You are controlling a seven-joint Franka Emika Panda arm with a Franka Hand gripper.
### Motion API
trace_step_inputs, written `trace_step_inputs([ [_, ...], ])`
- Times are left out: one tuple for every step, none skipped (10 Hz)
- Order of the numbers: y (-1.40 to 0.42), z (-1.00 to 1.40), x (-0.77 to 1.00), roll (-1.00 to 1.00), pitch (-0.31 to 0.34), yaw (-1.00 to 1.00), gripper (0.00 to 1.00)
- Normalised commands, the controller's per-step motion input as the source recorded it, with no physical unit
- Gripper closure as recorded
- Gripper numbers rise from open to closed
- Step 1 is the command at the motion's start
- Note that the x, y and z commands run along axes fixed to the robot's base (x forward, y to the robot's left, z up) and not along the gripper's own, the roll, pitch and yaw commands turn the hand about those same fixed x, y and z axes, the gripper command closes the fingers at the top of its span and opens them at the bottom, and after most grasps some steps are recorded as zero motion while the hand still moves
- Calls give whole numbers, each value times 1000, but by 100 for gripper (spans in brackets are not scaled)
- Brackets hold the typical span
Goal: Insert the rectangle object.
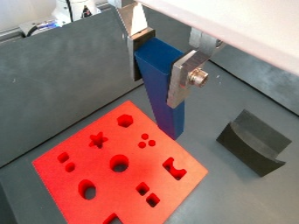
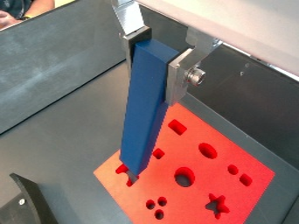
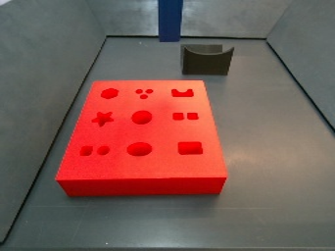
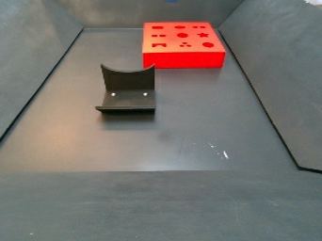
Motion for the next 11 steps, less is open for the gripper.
trace_step_inputs([
  [11, -6, 0, 6, 0, 0, 100],
  [106, 0, 0, 0, 9, 0, 100],
  [54, 0, 0, 0, 3, 0, 100],
  [-17, 0, 0, 0, 0, 0, 100],
  [-63, 0, 11, 0, 0, 0, 100],
  [-114, 0, 57, 0, 0, 0, 100],
  [-186, 0, 117, 9, 0, 0, 100],
  [-277, 0, 220, 13, 0, 0, 100],
  [-346, 0, 286, 13, 4, 0, 100],
  [-446, 0, 334, 44, 20, 0, 100],
  [-566, 54, 426, 67, 43, 0, 100],
])
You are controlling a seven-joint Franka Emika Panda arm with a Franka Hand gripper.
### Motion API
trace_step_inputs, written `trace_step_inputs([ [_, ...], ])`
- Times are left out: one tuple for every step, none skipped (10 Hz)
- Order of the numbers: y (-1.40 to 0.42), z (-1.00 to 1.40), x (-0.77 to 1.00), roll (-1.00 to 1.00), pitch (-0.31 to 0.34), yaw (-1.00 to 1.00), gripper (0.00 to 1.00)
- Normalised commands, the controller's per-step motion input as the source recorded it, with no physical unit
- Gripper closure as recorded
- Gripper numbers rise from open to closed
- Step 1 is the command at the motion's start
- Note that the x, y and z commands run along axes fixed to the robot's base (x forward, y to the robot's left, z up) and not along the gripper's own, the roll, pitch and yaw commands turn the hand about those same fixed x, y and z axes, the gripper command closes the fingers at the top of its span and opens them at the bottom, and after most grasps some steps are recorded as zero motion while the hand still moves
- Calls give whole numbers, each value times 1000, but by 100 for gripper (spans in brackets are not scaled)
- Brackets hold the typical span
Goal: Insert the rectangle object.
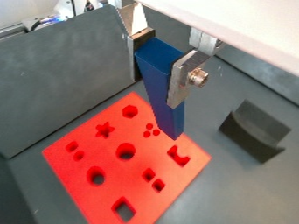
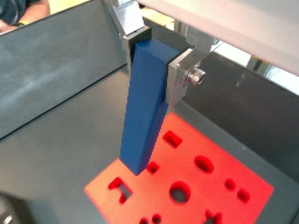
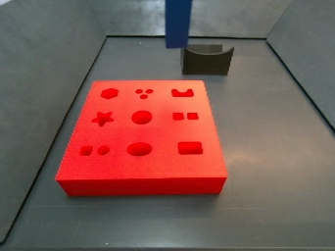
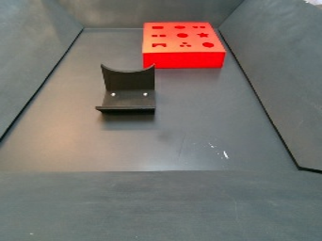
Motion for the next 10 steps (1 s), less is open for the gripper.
trace_step_inputs([
  [-706, 171, 623, 120, 91, 0, 100],
  [-734, 200, 629, 91, 77, 0, 100],
  [-760, 209, 637, 80, 66, 0, 100],
  [-786, 180, 640, 44, 60, 0, 100],
  [-789, 0, 551, 0, 0, 29, 100],
  [-691, -254, 446, -136, 73, 66, 100],
  [-537, -266, 486, -326, 134, 106, 100],
  [-369, -129, 517, -406, 129, 291, 100],
  [-343, -83, 451, -437, 131, 320, 100],
  [-317, -14, 377, -480, 126, 323, 100],
])
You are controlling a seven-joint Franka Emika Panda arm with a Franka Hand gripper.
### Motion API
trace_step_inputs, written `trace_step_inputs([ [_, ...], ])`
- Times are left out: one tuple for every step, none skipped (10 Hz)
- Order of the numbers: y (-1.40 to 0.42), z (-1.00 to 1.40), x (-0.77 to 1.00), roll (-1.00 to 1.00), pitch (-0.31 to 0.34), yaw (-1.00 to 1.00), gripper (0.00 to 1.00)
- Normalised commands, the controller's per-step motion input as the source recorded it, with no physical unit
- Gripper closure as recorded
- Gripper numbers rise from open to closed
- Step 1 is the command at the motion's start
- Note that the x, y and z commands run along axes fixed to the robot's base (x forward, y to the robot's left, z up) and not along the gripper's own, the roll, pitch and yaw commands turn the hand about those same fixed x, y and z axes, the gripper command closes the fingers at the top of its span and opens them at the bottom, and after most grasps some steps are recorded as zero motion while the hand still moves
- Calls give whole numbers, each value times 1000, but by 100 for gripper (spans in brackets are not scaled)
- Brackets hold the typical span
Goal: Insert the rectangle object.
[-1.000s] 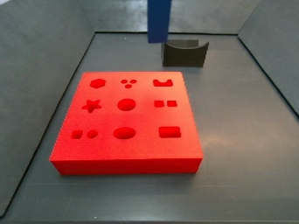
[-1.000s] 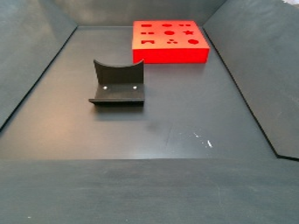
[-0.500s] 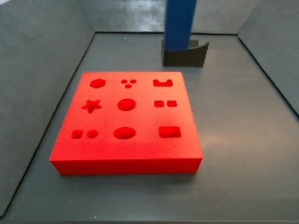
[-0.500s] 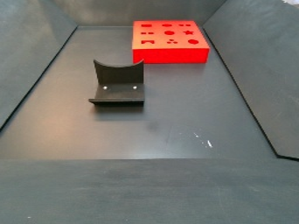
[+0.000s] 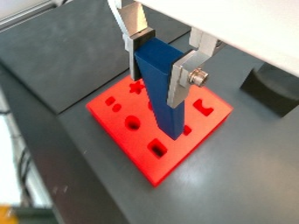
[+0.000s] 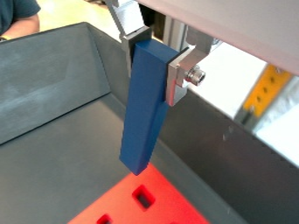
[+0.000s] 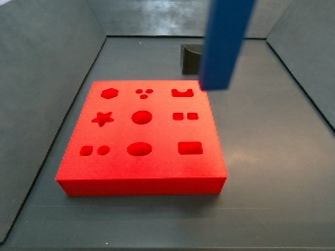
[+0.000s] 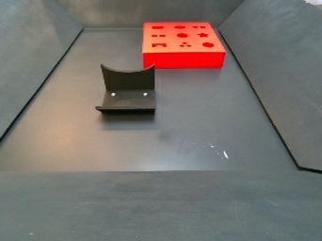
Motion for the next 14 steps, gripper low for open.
trace_step_inputs([
  [-257, 0, 300, -500, 121, 314, 100],
  [0, -211, 0, -374, 0, 351, 100],
  [0, -163, -100, 0, -36, 0, 100],
  [209, -631, -234, -147, 0, -354, 100],
  [220, -686, -120, -200, 43, -629, 100],
  [197, -649, -46, -207, 50, -654, 100],
  [171, -614, -57, -223, 51, -654, 100],
  [111, -460, -80, -247, 0, -357, 100],
  [0, -57, 0, 0, 0, 0, 100],
  [0, -454, 0, -110, 0, -77, 100],
  [0, -451, 0, -210, -1, -17, 100],
  [0, -363, 0, -214, -21, 0, 100],
  [0, -283, 0, -193, -41, 0, 100],
  [0, -234, 0, -137, -43, 71, 100],
])
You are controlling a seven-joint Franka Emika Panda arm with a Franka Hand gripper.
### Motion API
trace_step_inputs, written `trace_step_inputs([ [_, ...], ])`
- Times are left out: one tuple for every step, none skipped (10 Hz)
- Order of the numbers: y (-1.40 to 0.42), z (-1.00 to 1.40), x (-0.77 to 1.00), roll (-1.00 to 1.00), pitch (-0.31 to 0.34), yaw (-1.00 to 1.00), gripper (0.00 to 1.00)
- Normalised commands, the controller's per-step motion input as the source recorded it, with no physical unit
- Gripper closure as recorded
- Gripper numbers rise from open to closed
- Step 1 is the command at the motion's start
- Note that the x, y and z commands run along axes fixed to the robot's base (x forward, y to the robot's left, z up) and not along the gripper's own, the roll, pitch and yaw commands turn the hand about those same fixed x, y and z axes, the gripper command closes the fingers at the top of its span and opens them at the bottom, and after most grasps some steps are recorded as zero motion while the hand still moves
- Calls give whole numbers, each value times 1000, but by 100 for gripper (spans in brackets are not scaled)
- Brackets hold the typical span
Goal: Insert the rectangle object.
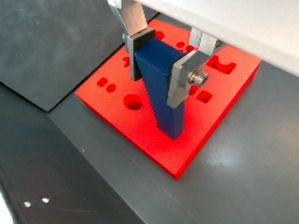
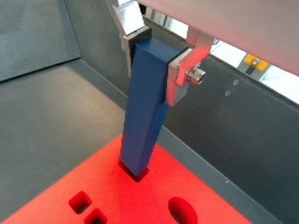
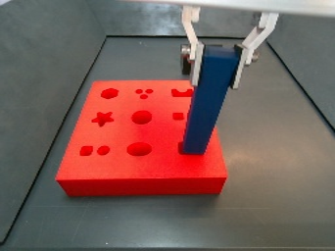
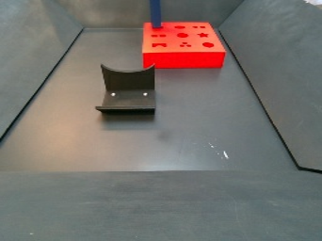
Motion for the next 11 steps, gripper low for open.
trace_step_inputs([
  [0, -200, -80, -77, -57, 103, 100],
  [23, -143, -94, -83, -57, 126, 100],
  [89, -143, -40, -100, -50, 171, 100],
  [163, -137, -49, -147, -59, 177, 100],
  [191, -114, -66, -167, -67, 157, 100],
  [86, -26, -103, -44, -60, 120, 100],
  [31, 0, -100, -54, -76, 97, 100],
  [20, 0, -66, -61, -57, 83, 100],
  [0, -26, -29, -56, -34, 49, 100],
  [0, -220, 0, -266, -197, 51, 100],
  [0, -329, 0, -276, -284, 89, 100],
])
